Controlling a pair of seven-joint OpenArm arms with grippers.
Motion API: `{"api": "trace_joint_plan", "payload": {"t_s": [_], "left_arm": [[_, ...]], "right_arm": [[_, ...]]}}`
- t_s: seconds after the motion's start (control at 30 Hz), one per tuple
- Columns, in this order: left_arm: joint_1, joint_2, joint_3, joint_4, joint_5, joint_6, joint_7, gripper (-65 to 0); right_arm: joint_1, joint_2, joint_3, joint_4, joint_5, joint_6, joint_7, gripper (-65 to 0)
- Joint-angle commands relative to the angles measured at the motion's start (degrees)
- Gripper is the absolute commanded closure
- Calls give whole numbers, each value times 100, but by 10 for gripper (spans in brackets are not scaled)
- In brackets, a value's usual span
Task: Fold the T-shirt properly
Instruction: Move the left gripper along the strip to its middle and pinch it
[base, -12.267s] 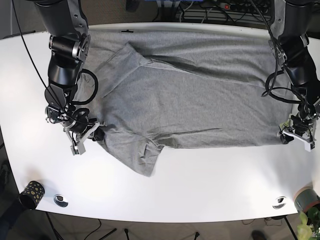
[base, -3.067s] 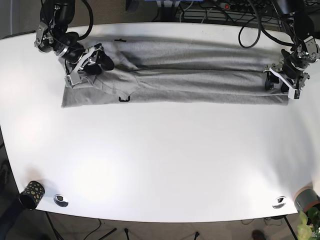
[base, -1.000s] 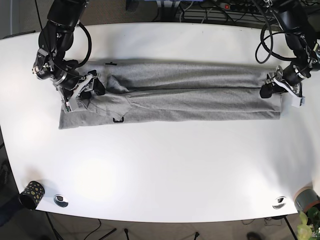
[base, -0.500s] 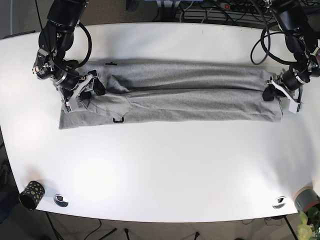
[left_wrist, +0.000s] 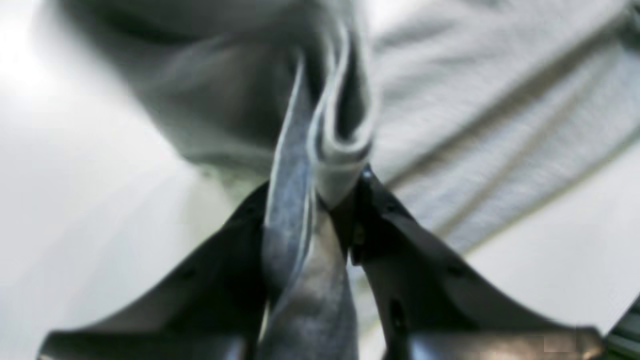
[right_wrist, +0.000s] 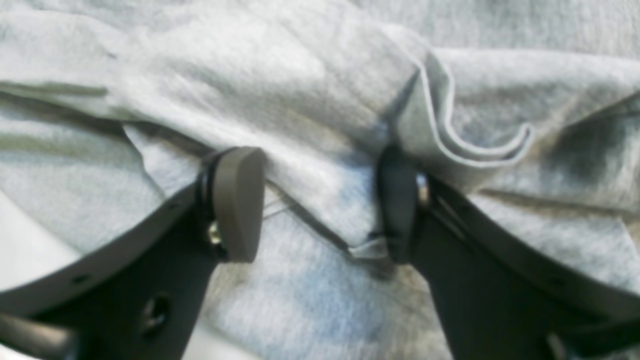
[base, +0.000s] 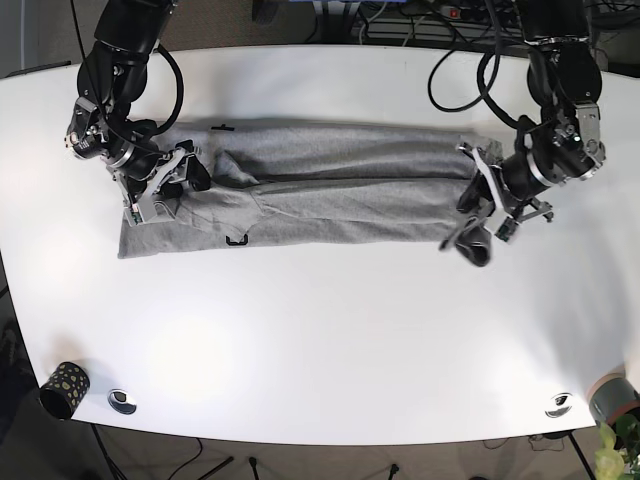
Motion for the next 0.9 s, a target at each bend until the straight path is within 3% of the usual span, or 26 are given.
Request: {"api": "trace_joint_plan", "payload": {"t_s": [0.0,0.2,0.47,0.87], "left_arm": [[-73,75,160,139,174,-8,-119,-49],[-82,717,582,112,1009,-8,-119,-51],[-91,1253,890,103,1695,-8,-128,-53],[-460,1684,899,-28,1836,-8,-128,-54]], "right_arm": [[37,-47,13,42,-126,-29,-110,-357],[28,-100,13,51,-126,-29,-110,-357],[28,-100,13,51,-91,-29,-110,-357],[28,-100,13,33,-82,-29,-110,-357]]}}
